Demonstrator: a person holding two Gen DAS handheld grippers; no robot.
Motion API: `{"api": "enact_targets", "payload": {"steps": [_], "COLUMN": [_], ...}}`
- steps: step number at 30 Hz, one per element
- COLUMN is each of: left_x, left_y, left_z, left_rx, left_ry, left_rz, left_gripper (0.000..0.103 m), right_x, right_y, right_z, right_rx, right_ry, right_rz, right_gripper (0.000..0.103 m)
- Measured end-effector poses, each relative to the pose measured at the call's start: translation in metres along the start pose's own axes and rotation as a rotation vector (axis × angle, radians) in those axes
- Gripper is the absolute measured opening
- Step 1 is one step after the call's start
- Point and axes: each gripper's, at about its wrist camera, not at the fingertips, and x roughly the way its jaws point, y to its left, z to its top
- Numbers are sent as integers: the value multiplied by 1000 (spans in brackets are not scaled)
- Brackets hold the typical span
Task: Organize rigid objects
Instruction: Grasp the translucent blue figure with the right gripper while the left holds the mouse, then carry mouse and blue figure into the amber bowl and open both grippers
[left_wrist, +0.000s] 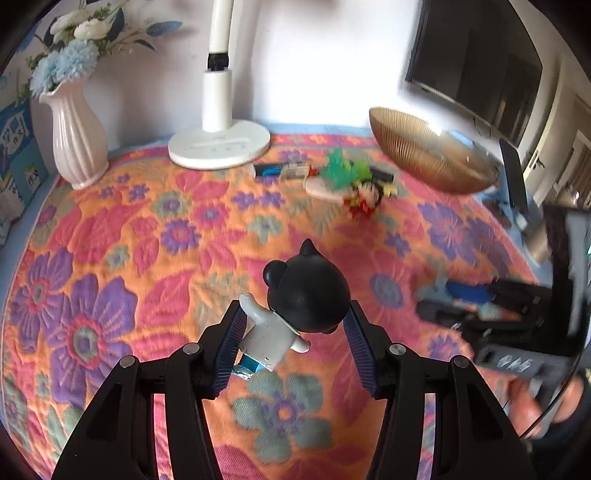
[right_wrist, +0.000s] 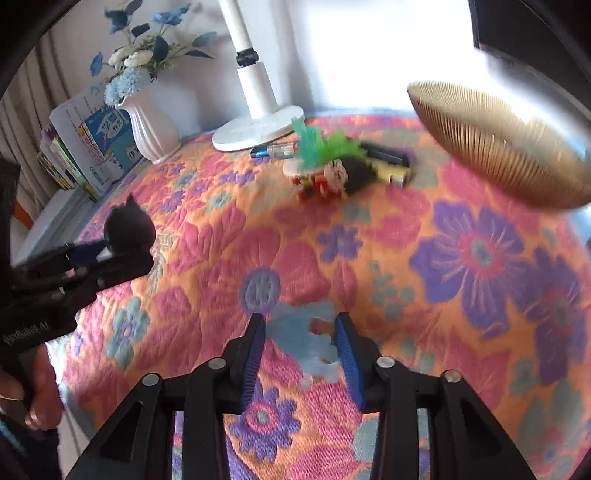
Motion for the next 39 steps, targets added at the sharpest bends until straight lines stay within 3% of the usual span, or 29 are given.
{"api": "enact_targets", "payload": {"steps": [1, 2, 6, 11, 12, 14, 16, 25, 27, 31, 39], "left_x": [0, 1, 6, 6, 7, 5, 4, -3, -3, -2, 17], "left_y": [1, 2, 9, 11, 11, 9, 6, -26, -37, -60, -125], "left_z": [-3, -7, -17, -20, -21, -21, -20, 1, 12, 54, 158], "left_rx": [-3, -14, -60, -72, -74, -67, -57, 8, 35, 99, 157], "left_ry": [4, 8, 18, 16, 18, 12, 7, -24, -37, -68, -143], "left_rz": [-8, -26, -85, -99, -99, -90, -76, -89, -98, -172, -274], "left_gripper": [52, 52, 52, 52, 52, 52, 52, 52, 52, 52, 52], "right_x": [-2, -3, 2, 3, 5, 5, 3, -30, -41, -65, -124], "right_y": [0, 1, 11, 24, 26, 31, 30, -9, -21, -71, -156], "right_z": [0, -1, -4, -9, -9, -7, -6, 9, 15, 38, 95], "right_rx": [0, -7, -34, -10, -12, -21, -19, 80, 107, 258, 375], "right_ry": [2, -2, 4, -14, -15, -23, -29, -90, -111, -136, -289], "right_rz": [13, 7, -55, -165, -192, -235, -222, -199, -199, -114, -252], "right_gripper": [58, 61, 61, 61, 59, 43, 37, 37, 37, 37, 37]}}
